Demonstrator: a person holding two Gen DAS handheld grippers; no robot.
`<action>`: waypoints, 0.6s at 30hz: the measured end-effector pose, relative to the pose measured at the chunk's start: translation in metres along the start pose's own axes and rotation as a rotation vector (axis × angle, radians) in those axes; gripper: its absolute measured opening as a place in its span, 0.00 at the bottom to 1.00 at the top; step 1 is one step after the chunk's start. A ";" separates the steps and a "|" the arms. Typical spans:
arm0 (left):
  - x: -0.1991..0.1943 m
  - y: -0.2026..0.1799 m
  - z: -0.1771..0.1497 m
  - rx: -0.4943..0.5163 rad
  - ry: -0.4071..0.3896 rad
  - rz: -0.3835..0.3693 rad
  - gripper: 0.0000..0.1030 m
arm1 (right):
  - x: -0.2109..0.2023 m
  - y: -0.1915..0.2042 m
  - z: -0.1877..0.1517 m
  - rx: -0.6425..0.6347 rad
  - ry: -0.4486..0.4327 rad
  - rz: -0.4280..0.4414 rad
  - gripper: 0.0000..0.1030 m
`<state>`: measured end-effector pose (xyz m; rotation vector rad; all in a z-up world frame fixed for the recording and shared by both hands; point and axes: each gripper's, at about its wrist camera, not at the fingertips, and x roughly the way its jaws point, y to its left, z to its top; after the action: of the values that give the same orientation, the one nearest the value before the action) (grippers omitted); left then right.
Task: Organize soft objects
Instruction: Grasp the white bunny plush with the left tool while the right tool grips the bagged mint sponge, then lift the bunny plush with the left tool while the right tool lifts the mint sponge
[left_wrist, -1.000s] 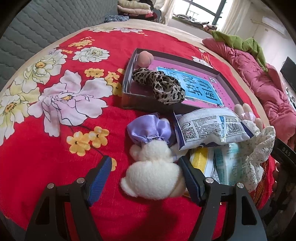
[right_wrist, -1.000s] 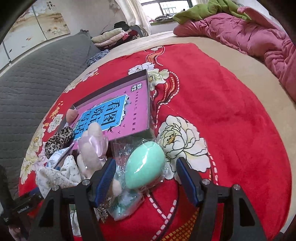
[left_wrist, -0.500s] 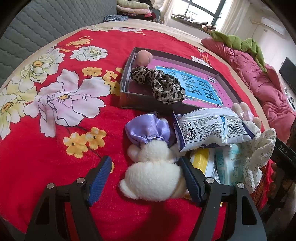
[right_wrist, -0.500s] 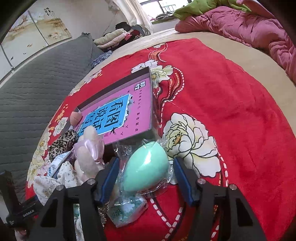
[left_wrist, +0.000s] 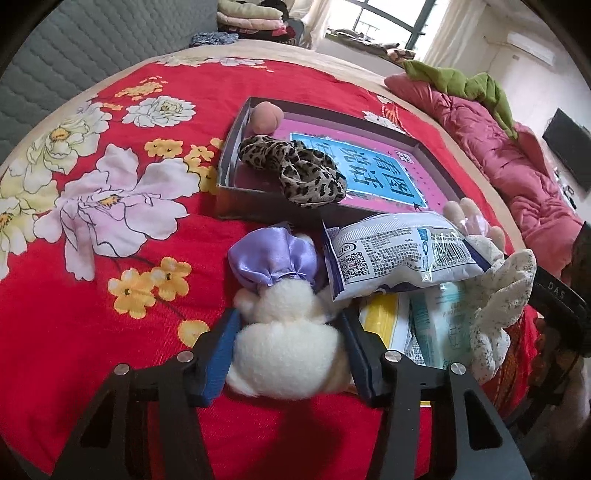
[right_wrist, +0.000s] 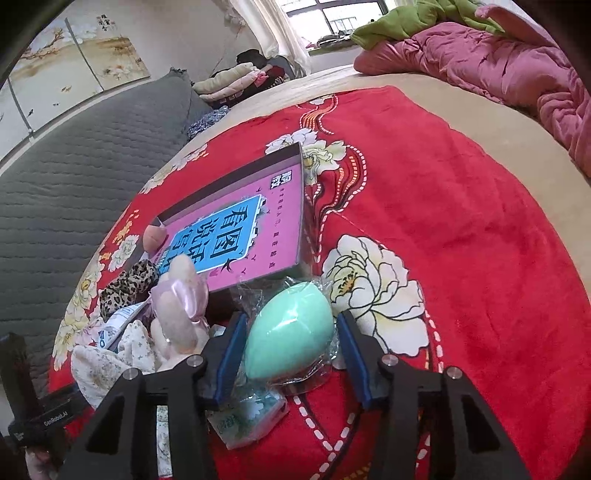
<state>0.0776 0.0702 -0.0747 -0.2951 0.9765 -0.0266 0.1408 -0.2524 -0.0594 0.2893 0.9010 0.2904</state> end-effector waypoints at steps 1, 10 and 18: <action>0.000 0.001 0.000 -0.008 0.001 -0.006 0.54 | -0.001 -0.001 0.000 0.004 -0.001 0.000 0.49; -0.009 0.004 -0.001 -0.010 0.006 0.007 0.52 | -0.006 -0.003 -0.005 0.003 0.004 -0.005 0.49; -0.030 0.004 -0.002 -0.011 -0.034 0.041 0.52 | -0.018 0.002 -0.005 -0.025 -0.019 -0.002 0.49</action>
<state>0.0585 0.0779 -0.0529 -0.2850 0.9491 0.0208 0.1261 -0.2567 -0.0489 0.2676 0.8784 0.2961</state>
